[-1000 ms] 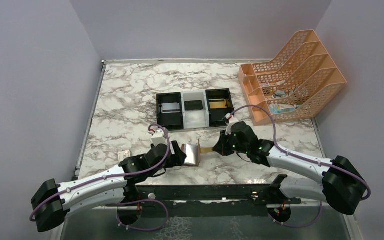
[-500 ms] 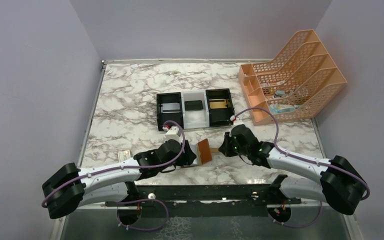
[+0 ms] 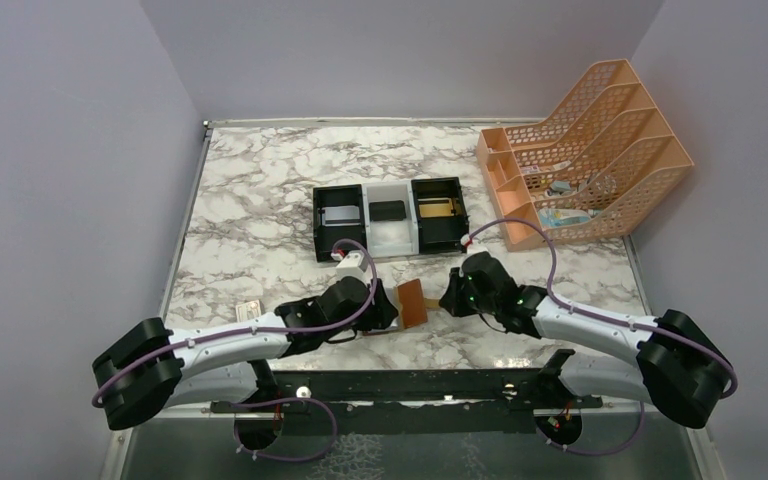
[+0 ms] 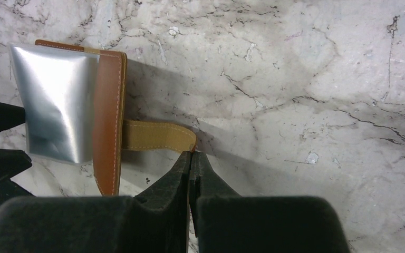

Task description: Take the credit cards out of the card holder

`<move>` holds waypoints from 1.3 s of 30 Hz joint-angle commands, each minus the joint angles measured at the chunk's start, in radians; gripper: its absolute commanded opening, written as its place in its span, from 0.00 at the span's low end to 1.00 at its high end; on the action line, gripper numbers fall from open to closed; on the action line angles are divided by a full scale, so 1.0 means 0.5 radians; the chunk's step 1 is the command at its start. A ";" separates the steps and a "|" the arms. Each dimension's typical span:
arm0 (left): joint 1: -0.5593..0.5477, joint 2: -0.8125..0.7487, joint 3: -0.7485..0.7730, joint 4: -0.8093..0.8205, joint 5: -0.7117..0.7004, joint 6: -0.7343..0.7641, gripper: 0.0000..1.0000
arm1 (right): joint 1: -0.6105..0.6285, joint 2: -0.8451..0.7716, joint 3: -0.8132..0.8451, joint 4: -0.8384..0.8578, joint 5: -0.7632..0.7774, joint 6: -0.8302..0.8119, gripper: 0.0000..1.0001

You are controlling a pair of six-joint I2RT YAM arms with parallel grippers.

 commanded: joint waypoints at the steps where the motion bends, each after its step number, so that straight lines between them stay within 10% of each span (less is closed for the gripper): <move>1: -0.007 0.044 0.012 0.305 0.168 0.000 0.57 | -0.013 0.029 -0.024 0.085 0.013 0.029 0.02; 13: -0.025 0.516 0.192 0.656 0.431 0.036 0.57 | -0.013 -0.154 -0.061 0.086 -0.016 0.053 0.15; 20: -0.079 0.675 0.281 0.684 0.408 0.064 0.56 | -0.013 -0.398 0.017 -0.137 0.153 0.052 0.45; 32: -0.131 0.798 0.298 0.667 0.368 0.112 0.54 | -0.013 -0.448 0.187 -0.095 -0.034 -0.071 0.40; 39: -0.139 0.719 0.376 0.596 0.346 0.249 0.56 | -0.013 -0.369 0.283 -0.014 -0.239 -0.140 0.58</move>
